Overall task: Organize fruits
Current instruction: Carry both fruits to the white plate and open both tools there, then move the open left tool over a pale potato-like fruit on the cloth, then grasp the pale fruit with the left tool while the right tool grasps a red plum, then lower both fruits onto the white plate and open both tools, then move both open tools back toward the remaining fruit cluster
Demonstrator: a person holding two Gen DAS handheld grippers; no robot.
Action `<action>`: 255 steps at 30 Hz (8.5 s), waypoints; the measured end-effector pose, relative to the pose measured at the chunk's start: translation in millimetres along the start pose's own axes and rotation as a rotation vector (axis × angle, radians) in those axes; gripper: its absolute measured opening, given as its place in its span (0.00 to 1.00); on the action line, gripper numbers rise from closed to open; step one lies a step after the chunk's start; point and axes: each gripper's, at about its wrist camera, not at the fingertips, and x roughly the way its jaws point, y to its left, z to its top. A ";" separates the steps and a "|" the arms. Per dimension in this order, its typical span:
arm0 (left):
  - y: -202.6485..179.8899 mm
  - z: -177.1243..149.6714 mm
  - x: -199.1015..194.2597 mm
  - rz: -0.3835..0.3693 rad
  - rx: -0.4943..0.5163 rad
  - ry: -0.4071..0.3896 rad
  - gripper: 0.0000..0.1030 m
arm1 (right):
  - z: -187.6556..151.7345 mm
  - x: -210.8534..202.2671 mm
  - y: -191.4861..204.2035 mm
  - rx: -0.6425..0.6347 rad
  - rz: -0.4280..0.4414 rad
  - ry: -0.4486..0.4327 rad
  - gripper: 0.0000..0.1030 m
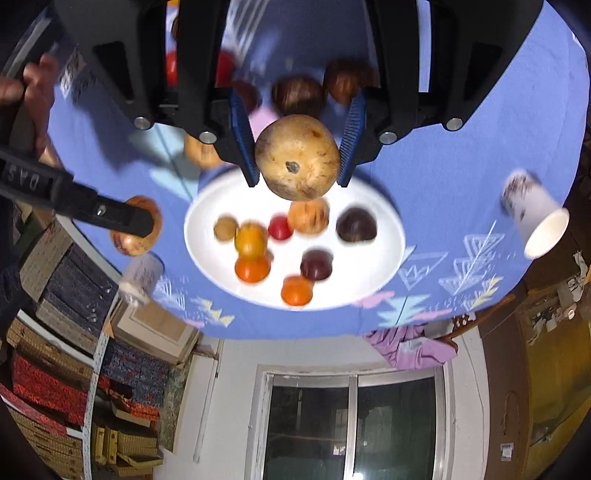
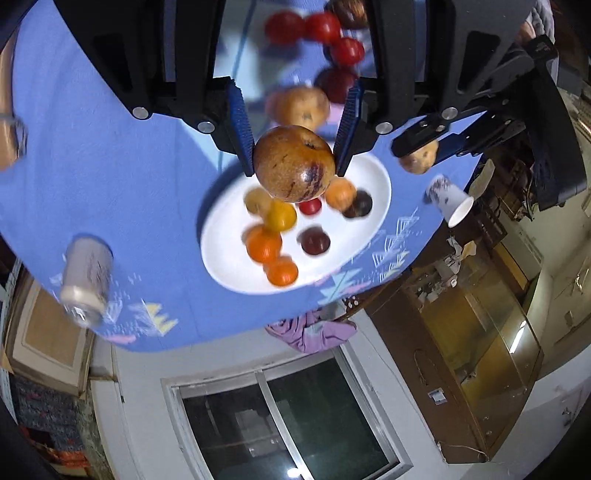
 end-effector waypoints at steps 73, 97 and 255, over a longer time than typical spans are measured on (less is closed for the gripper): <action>-74.2 -147.8 -74.0 0.033 0.221 0.078 0.96 | -98.6 -64.3 -31.7 0.074 -0.078 -0.051 0.92; -69.9 -201.9 -130.1 -0.120 0.284 0.136 0.96 | -98.1 -60.9 -35.0 0.104 -0.063 -0.028 0.92; 81.2 -66.6 20.6 0.265 -0.092 0.161 0.96 | -104.6 -47.1 12.4 -0.151 -0.080 -0.025 0.88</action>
